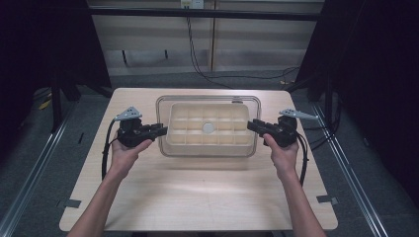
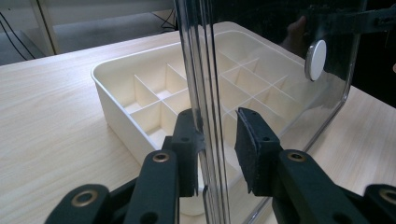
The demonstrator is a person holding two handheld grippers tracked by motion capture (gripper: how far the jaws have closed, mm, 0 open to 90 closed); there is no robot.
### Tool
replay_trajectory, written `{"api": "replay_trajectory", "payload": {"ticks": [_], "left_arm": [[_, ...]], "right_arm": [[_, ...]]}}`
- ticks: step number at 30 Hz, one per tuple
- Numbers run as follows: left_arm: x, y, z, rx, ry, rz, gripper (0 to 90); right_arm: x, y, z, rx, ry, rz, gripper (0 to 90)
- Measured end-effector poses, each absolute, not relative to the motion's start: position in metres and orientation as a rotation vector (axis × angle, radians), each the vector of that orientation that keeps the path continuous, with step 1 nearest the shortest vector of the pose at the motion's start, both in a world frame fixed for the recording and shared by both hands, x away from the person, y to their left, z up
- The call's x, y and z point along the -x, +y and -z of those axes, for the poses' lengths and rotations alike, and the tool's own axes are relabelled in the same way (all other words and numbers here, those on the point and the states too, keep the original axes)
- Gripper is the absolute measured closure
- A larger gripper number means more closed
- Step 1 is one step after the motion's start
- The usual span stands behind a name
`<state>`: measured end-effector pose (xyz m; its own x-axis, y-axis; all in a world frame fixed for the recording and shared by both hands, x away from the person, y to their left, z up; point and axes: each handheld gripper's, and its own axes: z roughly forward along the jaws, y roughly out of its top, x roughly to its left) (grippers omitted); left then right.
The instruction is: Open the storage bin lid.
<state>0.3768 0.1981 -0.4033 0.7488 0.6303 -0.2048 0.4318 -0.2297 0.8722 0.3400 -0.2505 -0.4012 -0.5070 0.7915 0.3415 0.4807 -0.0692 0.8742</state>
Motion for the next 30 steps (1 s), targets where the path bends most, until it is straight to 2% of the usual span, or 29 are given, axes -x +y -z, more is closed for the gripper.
{"api": "replay_trajectory", "payload": {"ticks": [17, 30], "left_arm": [[-0.359, 0.202, 0.394, -1.88, 0.787, -0.25, 70.7], [-0.344, 0.201, 0.398, -1.893, 0.762, -0.248, 70.3]], "right_arm": [[-0.324, -0.249, 0.391, -1.351, 1.943, -1.614, 66.5], [-0.297, -0.251, 0.387, -1.353, 1.904, -1.646, 67.7]]}}
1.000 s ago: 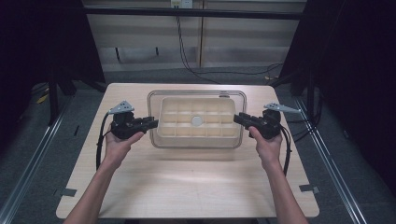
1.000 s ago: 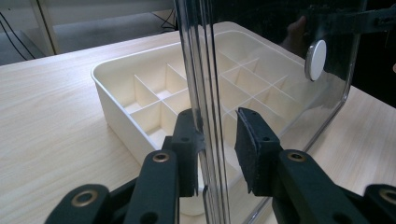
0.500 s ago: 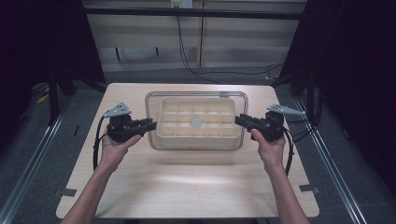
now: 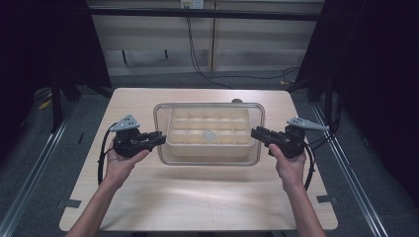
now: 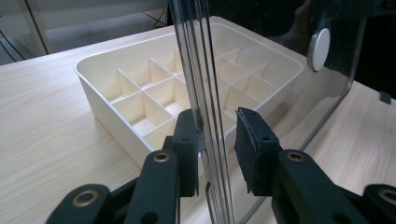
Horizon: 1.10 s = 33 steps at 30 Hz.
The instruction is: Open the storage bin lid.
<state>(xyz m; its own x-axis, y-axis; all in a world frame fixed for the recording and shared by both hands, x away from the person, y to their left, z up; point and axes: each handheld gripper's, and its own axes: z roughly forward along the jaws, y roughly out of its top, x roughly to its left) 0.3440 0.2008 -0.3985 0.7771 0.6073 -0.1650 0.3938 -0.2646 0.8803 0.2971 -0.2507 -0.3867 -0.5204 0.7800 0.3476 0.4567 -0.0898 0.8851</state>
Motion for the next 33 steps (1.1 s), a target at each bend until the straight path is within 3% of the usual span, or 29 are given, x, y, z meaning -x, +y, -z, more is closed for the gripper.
{"api": "replay_trajectory", "payload": {"ticks": [33], "left_arm": [[-0.296, 0.203, 0.402, -1.953, 0.738, -0.228, 71.0]], "right_arm": [[-0.253, -0.251, 0.392, -1.356, 1.984, -1.61, 67.8]]}}
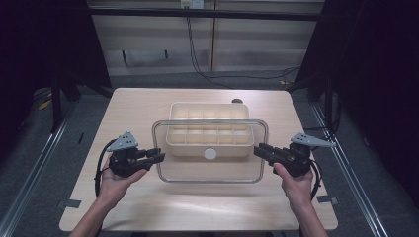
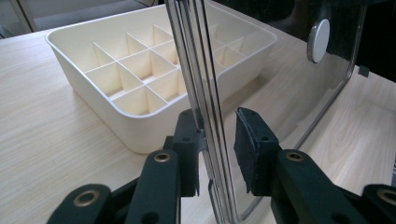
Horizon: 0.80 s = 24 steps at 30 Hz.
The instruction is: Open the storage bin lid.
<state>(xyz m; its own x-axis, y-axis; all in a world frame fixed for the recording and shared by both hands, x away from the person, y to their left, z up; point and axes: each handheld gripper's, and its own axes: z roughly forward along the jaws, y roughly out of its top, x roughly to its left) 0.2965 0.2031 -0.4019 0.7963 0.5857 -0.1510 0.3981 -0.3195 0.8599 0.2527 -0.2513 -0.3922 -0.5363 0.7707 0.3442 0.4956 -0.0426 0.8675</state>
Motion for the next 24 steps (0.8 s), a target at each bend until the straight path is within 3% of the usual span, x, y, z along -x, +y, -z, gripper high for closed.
{"api": "replay_trajectory", "payload": {"ticks": [24], "left_arm": [[-0.27, 0.21, 0.419, -2.025, 0.737, -0.175, 71.4]], "right_arm": [[-0.227, -0.246, 0.412, -1.398, 2.058, -1.59, 68.2]]}}
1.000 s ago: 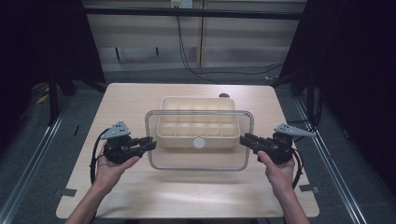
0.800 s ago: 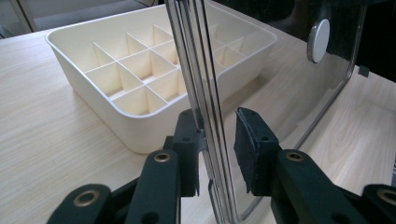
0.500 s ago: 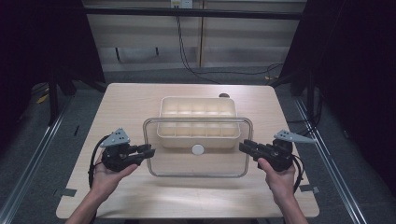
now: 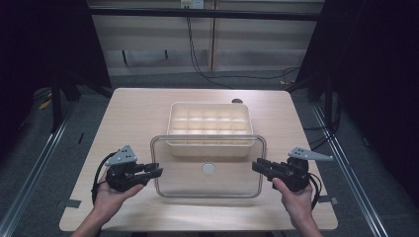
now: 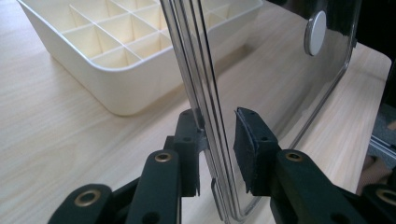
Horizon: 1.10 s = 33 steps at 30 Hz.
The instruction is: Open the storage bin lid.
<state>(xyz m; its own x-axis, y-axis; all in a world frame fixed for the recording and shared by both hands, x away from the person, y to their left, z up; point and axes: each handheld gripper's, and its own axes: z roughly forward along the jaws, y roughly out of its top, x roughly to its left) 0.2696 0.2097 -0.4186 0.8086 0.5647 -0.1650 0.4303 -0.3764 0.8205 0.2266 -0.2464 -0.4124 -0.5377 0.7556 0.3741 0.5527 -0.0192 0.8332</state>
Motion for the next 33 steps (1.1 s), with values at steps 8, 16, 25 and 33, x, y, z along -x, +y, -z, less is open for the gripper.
{"api": "replay_trajectory", "payload": {"ticks": [8, 16, 25, 33], "left_arm": [[-0.261, 0.211, 0.423, -2.045, 0.742, -0.156, 71.4], [-0.255, 0.213, 0.436, -2.066, 0.749, -0.131, 71.4], [-0.25, 0.213, 0.439, -2.079, 0.752, -0.116, 70.8], [-0.247, 0.212, 0.441, -2.094, 0.739, -0.117, 69.4]], "right_arm": [[-0.22, -0.245, 0.418, -1.413, 2.078, -1.585, 68.0], [-0.213, -0.243, 0.425, -1.41, 2.105, -1.572, 68.2], [-0.208, -0.243, 0.441, -1.468, 2.129, -1.553, 67.7], [-0.207, -0.242, 0.444, -1.464, 2.138, -1.543, 67.5]]}}
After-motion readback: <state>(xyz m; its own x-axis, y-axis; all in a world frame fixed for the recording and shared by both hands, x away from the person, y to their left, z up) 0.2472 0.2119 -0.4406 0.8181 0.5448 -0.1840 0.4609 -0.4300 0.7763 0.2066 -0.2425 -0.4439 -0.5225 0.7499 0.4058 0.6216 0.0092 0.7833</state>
